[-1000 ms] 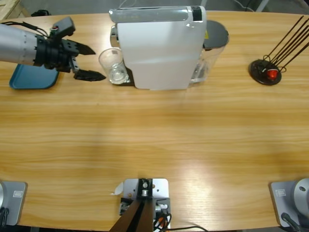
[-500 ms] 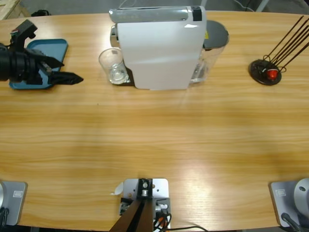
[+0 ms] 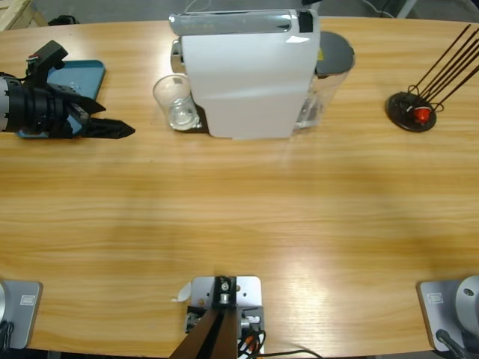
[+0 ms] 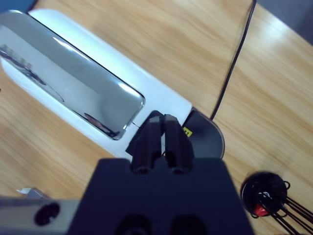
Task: Pour coffee
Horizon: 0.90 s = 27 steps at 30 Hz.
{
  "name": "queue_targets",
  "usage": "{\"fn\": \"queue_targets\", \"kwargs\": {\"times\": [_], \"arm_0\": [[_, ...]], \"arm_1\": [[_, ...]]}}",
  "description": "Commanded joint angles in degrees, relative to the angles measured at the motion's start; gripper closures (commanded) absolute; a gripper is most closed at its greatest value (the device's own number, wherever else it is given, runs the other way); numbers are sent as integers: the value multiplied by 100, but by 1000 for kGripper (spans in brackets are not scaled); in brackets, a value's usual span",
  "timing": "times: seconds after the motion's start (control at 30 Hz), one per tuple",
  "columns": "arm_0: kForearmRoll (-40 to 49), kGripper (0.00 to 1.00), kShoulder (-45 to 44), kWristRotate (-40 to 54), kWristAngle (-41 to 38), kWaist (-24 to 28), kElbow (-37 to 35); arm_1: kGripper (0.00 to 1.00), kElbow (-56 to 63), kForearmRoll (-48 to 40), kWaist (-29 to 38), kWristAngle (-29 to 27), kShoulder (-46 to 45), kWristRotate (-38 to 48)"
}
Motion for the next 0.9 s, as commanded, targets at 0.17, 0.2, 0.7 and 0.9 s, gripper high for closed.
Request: {"fn": "queue_targets", "kwargs": {"times": [0.17, 0.2, 0.7, 0.9], "arm_0": [[56, 4, 237, -37, 83, -49, 206], [59, 4, 237, -37, 83, -47, 208], [56, 4, 195, -37, 100, -72, 197], [198, 4, -288, -34, 162, -237, 185]], "arm_1": [[1000, 76, 263, -60, 181, 348, 2], [1000, 75, 263, -62, 209, 367, 2], [994, -377, 430, 74, -290, -652, -112], [69, 388, 150, 304, -566, -1881, -79]]}}
